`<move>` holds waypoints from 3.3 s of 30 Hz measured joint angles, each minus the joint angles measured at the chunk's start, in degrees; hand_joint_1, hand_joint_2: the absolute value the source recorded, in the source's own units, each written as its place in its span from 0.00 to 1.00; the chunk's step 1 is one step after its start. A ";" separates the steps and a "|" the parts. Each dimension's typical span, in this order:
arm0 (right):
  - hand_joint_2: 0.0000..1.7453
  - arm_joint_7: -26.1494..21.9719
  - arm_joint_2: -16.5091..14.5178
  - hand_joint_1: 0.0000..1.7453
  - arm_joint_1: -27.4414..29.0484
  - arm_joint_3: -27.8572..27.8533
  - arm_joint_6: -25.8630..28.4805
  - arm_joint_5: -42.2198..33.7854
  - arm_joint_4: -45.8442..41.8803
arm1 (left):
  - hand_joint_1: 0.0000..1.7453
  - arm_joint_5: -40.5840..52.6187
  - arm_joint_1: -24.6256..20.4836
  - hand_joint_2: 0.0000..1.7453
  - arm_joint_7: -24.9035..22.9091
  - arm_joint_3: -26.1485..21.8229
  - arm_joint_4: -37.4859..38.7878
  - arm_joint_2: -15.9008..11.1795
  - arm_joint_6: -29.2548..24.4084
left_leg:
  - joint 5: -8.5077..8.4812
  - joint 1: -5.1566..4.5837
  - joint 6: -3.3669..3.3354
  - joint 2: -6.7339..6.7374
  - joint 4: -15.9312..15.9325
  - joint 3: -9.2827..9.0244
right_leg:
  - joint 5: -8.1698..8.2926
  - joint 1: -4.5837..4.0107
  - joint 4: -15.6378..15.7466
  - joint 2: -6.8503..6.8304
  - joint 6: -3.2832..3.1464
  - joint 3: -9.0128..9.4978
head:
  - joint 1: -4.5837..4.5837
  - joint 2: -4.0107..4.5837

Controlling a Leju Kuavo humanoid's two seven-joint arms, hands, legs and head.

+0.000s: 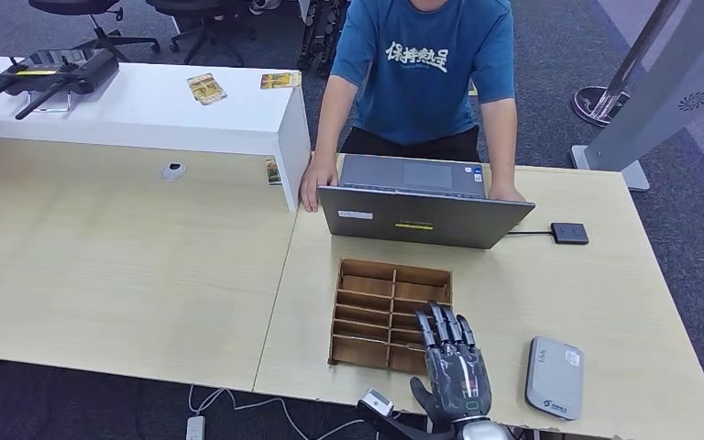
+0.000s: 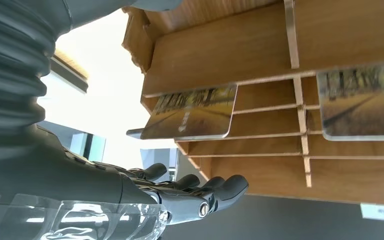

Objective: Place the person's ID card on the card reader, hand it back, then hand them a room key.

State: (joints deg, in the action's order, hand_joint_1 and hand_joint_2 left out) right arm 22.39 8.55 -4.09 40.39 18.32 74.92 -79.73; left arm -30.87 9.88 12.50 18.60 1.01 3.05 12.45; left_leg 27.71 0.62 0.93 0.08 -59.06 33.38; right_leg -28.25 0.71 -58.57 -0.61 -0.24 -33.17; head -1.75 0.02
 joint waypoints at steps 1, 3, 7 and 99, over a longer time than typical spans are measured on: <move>1.00 0.05 0.02 0.00 0.24 -0.25 0.16 0.00 -0.36 | 0.00 -0.08 0.00 0.00 0.00 0.00 0.00 0.01 -0.01 | 0.00 0.00 0.00 0.00 0.00 0.00 | 0.00 0.00 0.00 0.00 0.00 0.00 | 0.00 0.00; 1.00 0.13 0.07 0.00 0.70 -0.75 0.48 0.10 -1.15 | 0.00 -0.22 0.01 0.00 0.00 0.00 0.00 0.03 -0.02 | 0.00 0.00 0.00 0.00 0.00 0.00 | 0.00 0.00 0.00 0.00 0.00 0.00 | 0.01 0.00; 1.00 0.16 0.13 0.00 1.21 -1.53 0.54 0.71 -2.10 | 0.00 -0.39 0.01 0.00 0.00 0.01 0.00 0.07 -0.05 | 0.00 0.00 0.00 0.00 0.00 0.00 | 0.00 0.00 0.00 0.01 0.00 0.00 | 0.00 0.00; 1.00 -1.66 0.04 0.00 2.10 -2.88 0.98 -1.92 -0.81 | 0.00 -1.54 0.02 0.00 0.00 0.48 0.00 0.07 0.01 | 0.00 0.00 0.00 0.00 0.00 0.01 | 0.00 0.00 0.00 0.00 0.00 0.00 | 0.00 0.00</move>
State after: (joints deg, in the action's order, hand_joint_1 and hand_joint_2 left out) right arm 20.74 8.60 -1.99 37.51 19.30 73.00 -80.54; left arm -32.41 9.90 12.50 19.08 1.01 3.13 12.46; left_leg 27.71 0.62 0.93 0.08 -59.06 33.39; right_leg -28.24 0.72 -58.56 -0.61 -0.24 -33.16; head -1.75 0.02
